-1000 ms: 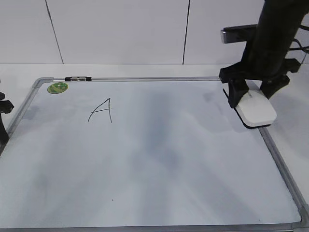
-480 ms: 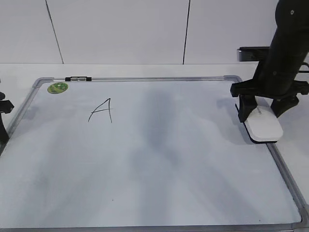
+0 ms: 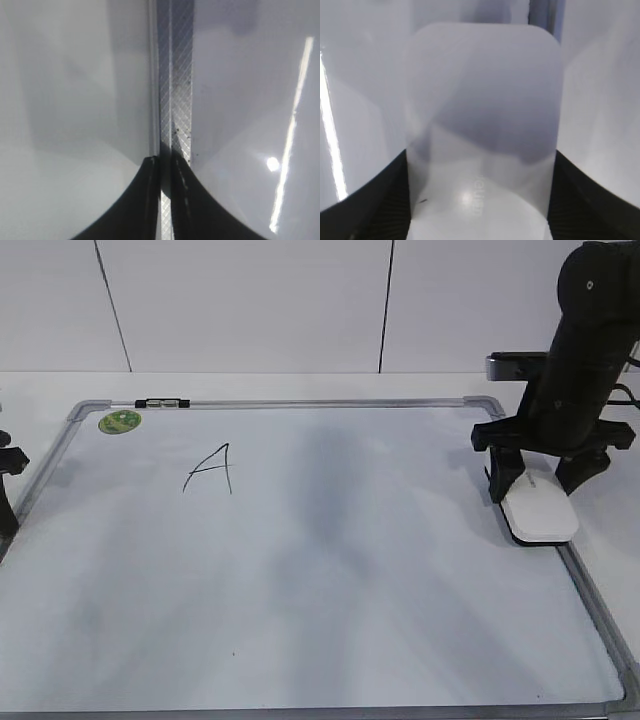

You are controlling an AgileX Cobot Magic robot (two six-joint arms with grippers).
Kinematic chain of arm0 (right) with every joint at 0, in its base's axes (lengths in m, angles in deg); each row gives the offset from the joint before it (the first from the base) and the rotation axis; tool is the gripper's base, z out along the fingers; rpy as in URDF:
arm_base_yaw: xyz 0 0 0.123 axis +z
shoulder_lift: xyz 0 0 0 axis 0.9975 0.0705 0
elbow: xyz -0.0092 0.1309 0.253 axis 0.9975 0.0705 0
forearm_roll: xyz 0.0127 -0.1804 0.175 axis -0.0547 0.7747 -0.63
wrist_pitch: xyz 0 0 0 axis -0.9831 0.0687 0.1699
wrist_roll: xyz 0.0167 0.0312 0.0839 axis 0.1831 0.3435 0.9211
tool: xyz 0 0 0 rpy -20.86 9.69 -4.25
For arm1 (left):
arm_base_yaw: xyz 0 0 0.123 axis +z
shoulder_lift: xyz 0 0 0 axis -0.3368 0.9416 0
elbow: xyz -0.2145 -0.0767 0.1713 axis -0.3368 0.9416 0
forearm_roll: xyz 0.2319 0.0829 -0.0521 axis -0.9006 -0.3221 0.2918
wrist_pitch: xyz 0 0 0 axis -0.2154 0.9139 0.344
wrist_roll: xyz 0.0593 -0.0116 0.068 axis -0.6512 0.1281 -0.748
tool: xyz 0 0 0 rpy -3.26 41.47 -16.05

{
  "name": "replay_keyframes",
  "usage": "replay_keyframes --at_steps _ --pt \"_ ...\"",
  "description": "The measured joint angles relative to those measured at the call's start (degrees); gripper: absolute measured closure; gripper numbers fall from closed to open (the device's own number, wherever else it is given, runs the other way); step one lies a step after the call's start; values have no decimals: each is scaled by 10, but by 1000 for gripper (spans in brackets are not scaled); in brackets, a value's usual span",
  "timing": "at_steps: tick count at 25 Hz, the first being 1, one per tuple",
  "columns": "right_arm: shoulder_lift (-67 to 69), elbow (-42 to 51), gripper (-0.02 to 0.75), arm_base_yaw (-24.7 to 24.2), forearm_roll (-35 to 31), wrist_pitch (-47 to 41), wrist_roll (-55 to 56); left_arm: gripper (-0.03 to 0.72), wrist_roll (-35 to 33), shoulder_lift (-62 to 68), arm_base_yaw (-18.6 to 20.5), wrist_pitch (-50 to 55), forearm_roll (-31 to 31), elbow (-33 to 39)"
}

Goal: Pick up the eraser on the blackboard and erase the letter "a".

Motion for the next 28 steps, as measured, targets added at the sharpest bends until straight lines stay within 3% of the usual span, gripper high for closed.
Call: replay_keyframes --at_steps 20,28 --pt "7 0 208 0 0 48 1 671 0 0 0 0 1 0" --pt "7 0 168 0 0 49 1 671 0 0 0 0 1 0"
